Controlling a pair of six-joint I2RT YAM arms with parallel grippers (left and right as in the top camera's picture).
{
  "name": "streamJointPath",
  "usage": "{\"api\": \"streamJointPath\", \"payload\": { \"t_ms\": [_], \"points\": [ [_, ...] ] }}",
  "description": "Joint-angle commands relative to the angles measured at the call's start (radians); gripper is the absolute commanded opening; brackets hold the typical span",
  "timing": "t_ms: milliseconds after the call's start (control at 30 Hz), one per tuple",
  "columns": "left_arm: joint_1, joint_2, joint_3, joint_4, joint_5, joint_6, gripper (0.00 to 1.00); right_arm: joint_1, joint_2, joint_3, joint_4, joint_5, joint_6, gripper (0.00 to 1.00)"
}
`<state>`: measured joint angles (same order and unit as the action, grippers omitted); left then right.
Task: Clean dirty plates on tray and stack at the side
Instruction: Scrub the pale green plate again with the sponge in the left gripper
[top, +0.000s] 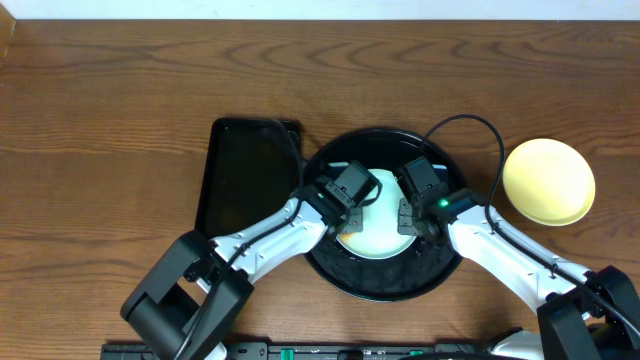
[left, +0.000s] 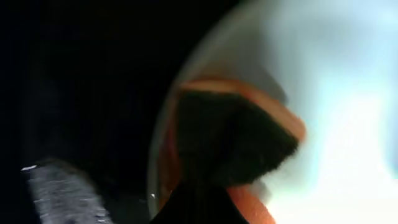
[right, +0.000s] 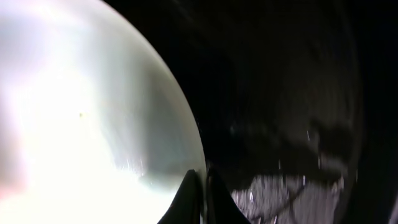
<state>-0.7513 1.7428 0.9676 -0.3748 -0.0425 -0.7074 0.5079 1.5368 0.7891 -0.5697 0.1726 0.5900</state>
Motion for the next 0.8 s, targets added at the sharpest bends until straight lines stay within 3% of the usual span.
{"api": "streamJointPath", "payload": {
  "t_ms": [0, 400, 567, 767],
  "points": [
    [0.054, -0.005, 0.017, -0.005, -0.159, 0.043, 0.08, -0.005, 0.007, -0.008, -0.01, 0.027, 0.008, 0.01],
    [0.157, -0.292, 0.032, -0.11, -0.123, 0.109, 0.08, -0.005, 0.005, -0.005, 0.013, 0.04, -0.026, 0.01],
    [0.244, -0.323, 0.031, -0.164, -0.122, 0.132, 0.08, -0.005, -0.032, 0.015, 0.029, 0.061, -0.078, 0.01],
    [0.357, -0.311, 0.018, -0.171, -0.12, 0.173, 0.08, -0.002, -0.151, 0.04, 0.062, 0.2, -0.27, 0.01]
  ]
}}
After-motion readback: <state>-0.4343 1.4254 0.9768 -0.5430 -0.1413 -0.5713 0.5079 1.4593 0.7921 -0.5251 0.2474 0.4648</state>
